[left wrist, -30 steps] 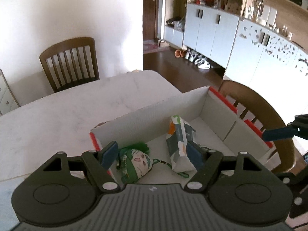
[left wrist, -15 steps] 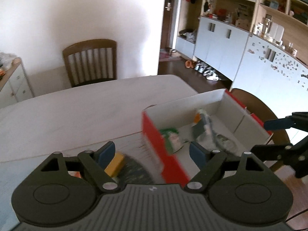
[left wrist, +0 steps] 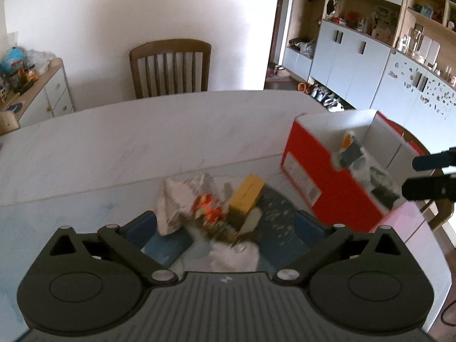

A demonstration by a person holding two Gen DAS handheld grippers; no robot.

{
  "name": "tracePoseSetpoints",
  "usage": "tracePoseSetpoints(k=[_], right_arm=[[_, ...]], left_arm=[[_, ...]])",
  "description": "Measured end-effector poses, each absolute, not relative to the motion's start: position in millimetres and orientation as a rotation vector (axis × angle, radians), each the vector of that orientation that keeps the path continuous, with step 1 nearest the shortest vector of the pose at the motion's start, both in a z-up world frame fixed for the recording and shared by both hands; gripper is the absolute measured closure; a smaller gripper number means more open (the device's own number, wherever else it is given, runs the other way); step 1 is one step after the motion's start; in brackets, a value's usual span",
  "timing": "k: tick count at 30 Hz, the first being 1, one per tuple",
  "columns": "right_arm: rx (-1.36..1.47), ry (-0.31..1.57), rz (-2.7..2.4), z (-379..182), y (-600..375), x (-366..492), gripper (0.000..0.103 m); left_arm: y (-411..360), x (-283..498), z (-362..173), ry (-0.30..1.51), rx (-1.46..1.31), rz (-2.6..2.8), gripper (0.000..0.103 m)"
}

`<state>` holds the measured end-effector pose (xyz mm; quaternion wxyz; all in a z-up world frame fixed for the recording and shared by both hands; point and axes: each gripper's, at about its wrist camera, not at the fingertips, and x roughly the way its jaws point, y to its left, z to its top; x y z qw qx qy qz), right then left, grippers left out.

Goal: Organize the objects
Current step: 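Grasp the white glove with the right gripper while the left grasps the clear plastic bag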

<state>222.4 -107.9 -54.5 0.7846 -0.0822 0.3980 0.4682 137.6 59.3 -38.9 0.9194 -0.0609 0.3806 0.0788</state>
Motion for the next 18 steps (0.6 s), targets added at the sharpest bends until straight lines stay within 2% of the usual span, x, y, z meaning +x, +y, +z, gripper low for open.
tracePoseSetpoints(k=[18], right_arm=[[-0.273, 0.952, 0.974, -91.0, -32.7, 185.0, 0.001]], left_arm=[[72.6, 115.9, -122.9, 0.889, -0.11, 0.01, 0.0]])
